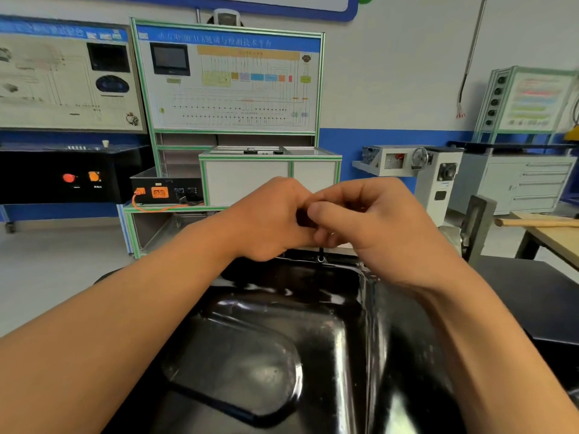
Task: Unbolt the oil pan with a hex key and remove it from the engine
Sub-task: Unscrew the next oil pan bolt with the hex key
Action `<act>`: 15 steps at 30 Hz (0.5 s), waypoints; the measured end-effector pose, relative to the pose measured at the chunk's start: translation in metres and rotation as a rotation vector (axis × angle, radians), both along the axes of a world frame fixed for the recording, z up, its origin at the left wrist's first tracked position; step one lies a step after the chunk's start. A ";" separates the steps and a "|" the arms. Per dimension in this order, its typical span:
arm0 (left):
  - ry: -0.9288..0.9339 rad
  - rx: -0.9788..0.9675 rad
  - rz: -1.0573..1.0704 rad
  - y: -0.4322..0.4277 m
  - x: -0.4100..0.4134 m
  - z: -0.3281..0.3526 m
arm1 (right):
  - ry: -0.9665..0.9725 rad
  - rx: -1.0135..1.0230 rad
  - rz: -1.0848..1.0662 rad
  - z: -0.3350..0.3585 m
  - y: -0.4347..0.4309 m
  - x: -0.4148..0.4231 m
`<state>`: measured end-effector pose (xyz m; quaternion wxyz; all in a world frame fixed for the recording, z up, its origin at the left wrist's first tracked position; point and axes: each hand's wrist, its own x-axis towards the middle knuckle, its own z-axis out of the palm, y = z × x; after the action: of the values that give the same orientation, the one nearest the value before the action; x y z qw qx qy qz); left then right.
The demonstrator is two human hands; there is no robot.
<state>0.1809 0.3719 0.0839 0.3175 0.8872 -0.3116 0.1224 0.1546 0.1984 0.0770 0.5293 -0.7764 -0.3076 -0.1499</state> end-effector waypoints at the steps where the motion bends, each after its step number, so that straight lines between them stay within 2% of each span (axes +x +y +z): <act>1: 0.003 -0.007 -0.012 -0.001 0.000 0.000 | -0.015 -0.024 0.042 0.001 -0.006 0.002; 4: 0.051 -0.041 -0.073 0.000 -0.001 0.001 | -0.010 0.018 0.135 -0.002 -0.012 0.010; 7: 0.092 -0.049 -0.124 -0.001 0.000 0.001 | 0.166 0.228 0.213 -0.009 0.000 0.013; 9: 0.099 -0.003 -0.105 -0.002 0.001 0.001 | 0.295 0.295 0.191 -0.011 0.007 0.014; 12: 0.110 0.014 -0.096 -0.004 -0.001 0.001 | 0.403 0.223 0.111 -0.006 0.010 0.010; 15: 0.076 0.043 -0.100 -0.008 -0.004 0.003 | 0.333 0.135 -0.006 -0.002 0.009 0.007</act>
<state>0.1766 0.3640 0.0872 0.3155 0.8813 -0.3456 0.0659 0.1618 0.2077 0.0754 0.6232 -0.7543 -0.2027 -0.0413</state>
